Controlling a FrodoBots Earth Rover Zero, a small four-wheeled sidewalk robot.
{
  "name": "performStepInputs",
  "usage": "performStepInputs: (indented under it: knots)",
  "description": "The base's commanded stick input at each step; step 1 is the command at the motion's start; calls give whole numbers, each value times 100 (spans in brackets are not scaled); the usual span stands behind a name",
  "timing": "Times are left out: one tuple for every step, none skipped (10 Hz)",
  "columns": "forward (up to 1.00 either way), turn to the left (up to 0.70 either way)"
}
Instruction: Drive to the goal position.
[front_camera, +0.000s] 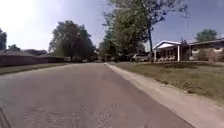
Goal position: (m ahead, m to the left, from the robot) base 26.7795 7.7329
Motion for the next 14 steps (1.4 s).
performStepInputs:
  knots:
    - [69, 3]
    - [69, 3]
    - [69, 34]
    - [69, 22]
    - [69, 8]
    - [69, 3]
    - [69, 3]
    - [69, 3]
    - [69, 3]
    - [69, 3]
    - [69, 3]
    - [69, 3]
    - [69, 3]
    - [69, 3]
